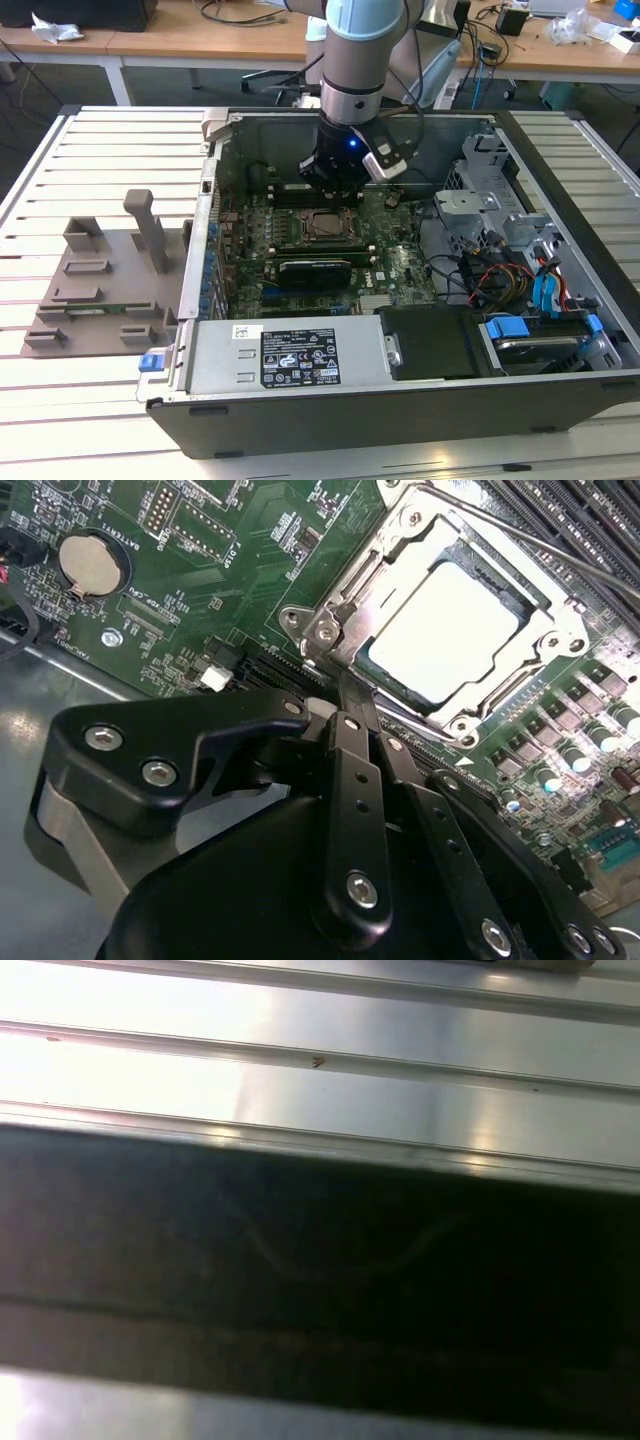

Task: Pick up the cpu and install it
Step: 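Install the first cpu locking lever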

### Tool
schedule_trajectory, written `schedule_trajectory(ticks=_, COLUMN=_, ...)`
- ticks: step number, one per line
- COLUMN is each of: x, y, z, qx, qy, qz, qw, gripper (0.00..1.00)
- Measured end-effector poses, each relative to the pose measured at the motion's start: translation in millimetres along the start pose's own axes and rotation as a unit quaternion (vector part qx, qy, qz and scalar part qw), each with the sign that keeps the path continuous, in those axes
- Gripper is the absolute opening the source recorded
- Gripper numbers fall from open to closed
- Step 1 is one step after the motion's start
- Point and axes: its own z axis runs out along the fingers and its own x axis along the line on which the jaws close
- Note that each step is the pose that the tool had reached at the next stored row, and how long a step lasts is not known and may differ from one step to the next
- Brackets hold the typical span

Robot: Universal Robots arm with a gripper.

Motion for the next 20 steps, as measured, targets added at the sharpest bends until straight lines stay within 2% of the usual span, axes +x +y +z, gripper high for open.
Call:
schedule_trajectory(ticks=8, x=-0.9, y=-0.8, z=2.3, qx=-0.0001, qy=-0.0001, qz=0.0, qw=1.0, gripper=0.11)
schedule_trajectory(ticks=9, x=-1.0, y=-2.4, z=3.0, qx=-0.0002, qy=-0.0001, qz=0.0, qw=1.0, gripper=0.11)
schedule_trajectory(ticks=10, x=-2.7, y=0.4, z=3.3, qx=-0.0043, qy=-0.0006, qz=0.0, qw=1.0, gripper=0.11)
schedule_trajectory(ticks=11, x=-2.4, y=-0.3, z=-15.4, qx=-0.0003, qy=-0.0004, qz=0.0, qw=1.0, gripper=0.11)
schedule_trajectory(ticks=15, x=-2.3, y=-0.9, z=-20.1, qx=0.0012, qy=-0.0003, qz=0.0, qw=1.0, gripper=0.11)
schedule_trajectory(ticks=20, x=-2.2, y=-1.5, z=-21.7, qx=0.0026, qy=-0.0001, qz=0.0, qw=1.0, gripper=0.11)
